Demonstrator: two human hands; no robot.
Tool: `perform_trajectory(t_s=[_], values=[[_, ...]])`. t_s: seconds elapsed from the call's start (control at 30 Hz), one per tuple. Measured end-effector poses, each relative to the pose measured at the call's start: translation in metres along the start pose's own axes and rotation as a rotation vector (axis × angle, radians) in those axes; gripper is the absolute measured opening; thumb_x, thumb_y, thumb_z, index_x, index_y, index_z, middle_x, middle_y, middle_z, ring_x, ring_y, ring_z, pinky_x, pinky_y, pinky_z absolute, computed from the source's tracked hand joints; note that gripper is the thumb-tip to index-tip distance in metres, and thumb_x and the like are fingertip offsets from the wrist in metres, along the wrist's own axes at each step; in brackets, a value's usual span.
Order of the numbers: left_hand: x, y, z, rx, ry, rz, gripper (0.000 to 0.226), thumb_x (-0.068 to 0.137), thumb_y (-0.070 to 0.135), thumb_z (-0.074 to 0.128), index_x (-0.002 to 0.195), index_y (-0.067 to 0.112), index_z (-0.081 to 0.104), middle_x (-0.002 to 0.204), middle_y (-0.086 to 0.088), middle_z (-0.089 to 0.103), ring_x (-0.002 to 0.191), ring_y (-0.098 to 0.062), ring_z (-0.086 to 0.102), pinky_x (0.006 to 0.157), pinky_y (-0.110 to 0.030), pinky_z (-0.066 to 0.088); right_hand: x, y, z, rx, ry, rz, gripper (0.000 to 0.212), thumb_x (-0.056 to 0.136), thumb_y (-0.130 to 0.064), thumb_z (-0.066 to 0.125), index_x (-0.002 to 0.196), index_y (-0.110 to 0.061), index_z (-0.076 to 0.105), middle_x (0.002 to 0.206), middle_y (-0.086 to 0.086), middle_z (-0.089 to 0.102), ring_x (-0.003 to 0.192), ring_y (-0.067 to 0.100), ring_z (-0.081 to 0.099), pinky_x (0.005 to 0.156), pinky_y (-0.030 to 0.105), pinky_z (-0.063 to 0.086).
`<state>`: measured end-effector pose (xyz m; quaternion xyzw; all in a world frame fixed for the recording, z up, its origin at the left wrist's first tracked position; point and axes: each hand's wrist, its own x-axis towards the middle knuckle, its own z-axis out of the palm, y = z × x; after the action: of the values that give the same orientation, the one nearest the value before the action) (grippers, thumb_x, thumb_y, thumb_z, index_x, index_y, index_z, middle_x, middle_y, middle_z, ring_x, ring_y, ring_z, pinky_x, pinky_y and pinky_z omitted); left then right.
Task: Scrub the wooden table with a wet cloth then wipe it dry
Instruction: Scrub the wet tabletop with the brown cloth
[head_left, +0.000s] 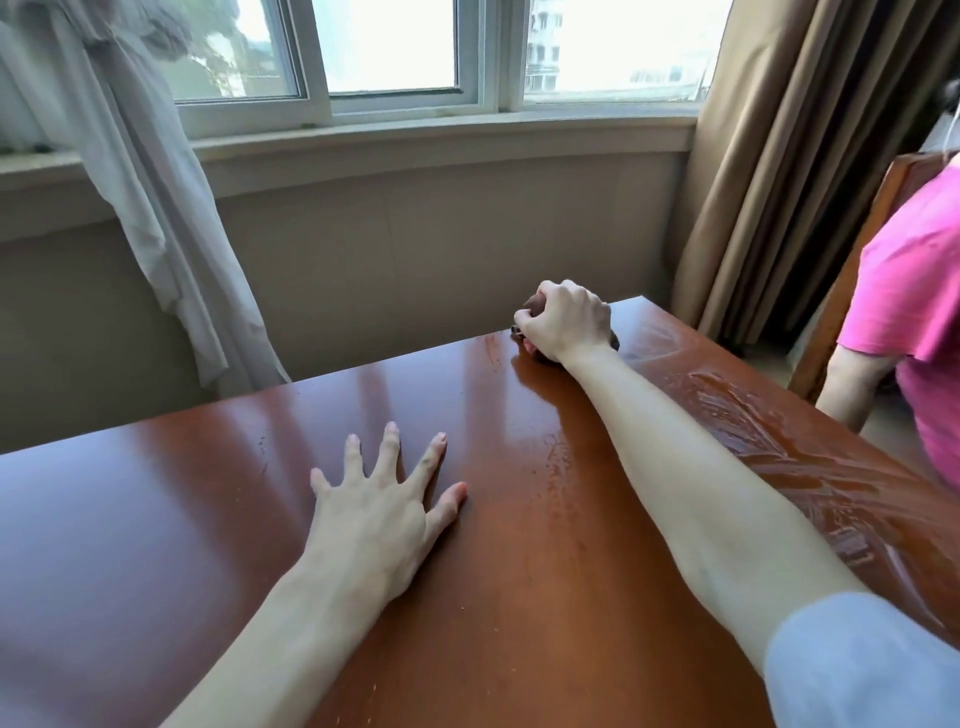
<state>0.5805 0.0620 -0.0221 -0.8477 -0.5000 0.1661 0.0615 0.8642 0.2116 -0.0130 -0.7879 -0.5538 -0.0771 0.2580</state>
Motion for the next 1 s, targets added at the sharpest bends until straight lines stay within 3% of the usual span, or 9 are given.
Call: perform_trajectory(t_s=[0.2,0.43,0.53,0.67,0.83,1.0], values=[[0.003,0.0,-0.001,-0.095,0.006,-0.063,0.063,0.103,0.059,0.012,0.155,0.043,-0.02,0.166,-0.01,-0.015,0.151,-0.047,0.0,0.113,-0.065,0.026,-0.033,0.0,-0.017,0.015,-0.037,-0.021,0.021,0.077,-0.049,0.06,0.084,-0.031,0.067,0.088,-0.005,0.058,0.087,0.025,0.063,0.074,0.034,0.047],[-0.001,0.001,-0.005,-0.163,0.008,-0.083,0.062,0.1,0.062,0.01,0.157,0.046,-0.005,0.166,-0.01,-0.002,0.148,-0.047,0.01,0.108,-0.068,0.028,-0.167,-0.005,-0.082,0.039,-0.039,-0.131,0.027,0.076,-0.054,0.061,0.073,-0.029,0.053,0.082,-0.007,0.063,0.075,0.024,0.061,0.064,0.031,0.036],[-0.003,0.001,-0.008,-0.207,0.009,-0.091,0.062,0.1,0.065,0.011,0.158,0.046,-0.002,0.166,-0.01,0.002,0.148,-0.046,0.013,0.108,-0.069,0.028,-0.221,-0.009,-0.106,0.063,-0.037,-0.183,0.028,0.077,-0.056,0.061,0.068,-0.032,0.047,0.075,-0.01,0.055,0.067,0.017,0.052,0.06,0.029,0.034],[-0.004,0.002,-0.008,-0.225,0.011,-0.077,0.062,0.101,0.064,0.012,0.158,0.045,0.001,0.165,-0.011,0.005,0.148,-0.047,0.013,0.107,-0.071,0.028,-0.265,-0.01,-0.122,0.106,-0.037,-0.24,0.032,0.076,-0.059,0.056,0.071,-0.028,0.048,0.07,-0.008,0.051,0.065,0.019,0.054,0.058,0.029,0.043],[-0.002,0.001,-0.005,-0.232,0.015,-0.073,0.062,0.1,0.064,0.011,0.158,0.045,0.0,0.166,-0.01,0.004,0.149,-0.047,0.011,0.109,-0.07,0.026,-0.232,-0.013,-0.116,0.072,-0.063,-0.189,0.028,0.08,-0.052,0.063,0.07,-0.029,0.051,0.073,-0.012,0.054,0.068,0.017,0.051,0.063,0.029,0.032],[-0.001,0.0,-0.001,-0.204,0.03,-0.058,0.063,0.1,0.063,0.01,0.158,0.044,-0.006,0.167,-0.01,-0.002,0.15,-0.047,0.007,0.11,-0.069,0.026,-0.143,-0.003,-0.073,0.043,-0.011,-0.092,0.024,0.079,-0.05,0.061,0.078,-0.026,0.065,0.084,-0.004,0.072,0.083,0.029,0.066,0.067,0.032,0.037]])
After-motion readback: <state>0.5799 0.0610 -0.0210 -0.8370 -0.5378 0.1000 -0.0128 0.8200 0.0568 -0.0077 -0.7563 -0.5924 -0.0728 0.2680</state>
